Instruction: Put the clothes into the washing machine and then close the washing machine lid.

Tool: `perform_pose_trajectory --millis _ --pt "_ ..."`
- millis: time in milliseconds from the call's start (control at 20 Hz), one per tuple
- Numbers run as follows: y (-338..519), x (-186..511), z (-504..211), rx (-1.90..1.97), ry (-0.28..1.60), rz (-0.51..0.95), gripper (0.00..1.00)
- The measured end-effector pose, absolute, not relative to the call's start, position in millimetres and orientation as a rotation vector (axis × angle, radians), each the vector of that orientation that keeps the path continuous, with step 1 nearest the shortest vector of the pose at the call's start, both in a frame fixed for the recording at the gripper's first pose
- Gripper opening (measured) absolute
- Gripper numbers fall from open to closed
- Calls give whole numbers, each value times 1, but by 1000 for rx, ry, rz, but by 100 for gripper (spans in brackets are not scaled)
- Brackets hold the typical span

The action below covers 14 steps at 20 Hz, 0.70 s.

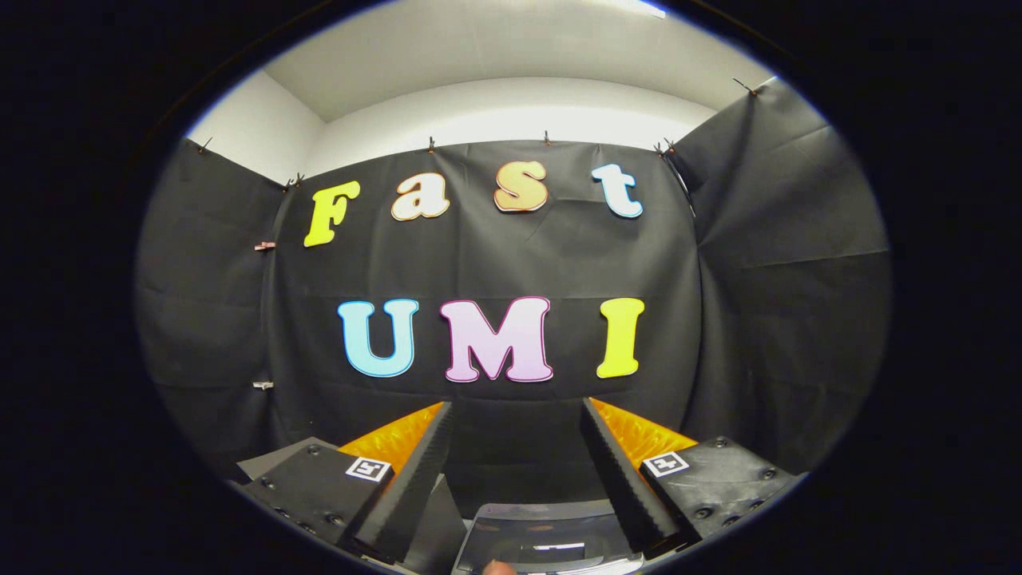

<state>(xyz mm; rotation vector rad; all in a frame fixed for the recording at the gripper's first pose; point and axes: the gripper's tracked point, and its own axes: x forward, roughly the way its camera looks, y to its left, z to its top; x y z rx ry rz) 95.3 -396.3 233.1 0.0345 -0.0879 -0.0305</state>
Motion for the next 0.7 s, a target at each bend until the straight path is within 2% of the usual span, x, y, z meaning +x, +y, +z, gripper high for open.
perform_pose_trajectory --millis 300,700 --pt "-381 74 235 2 -81 -16 99" --pt "-361 83 232 6 -70 21 99"
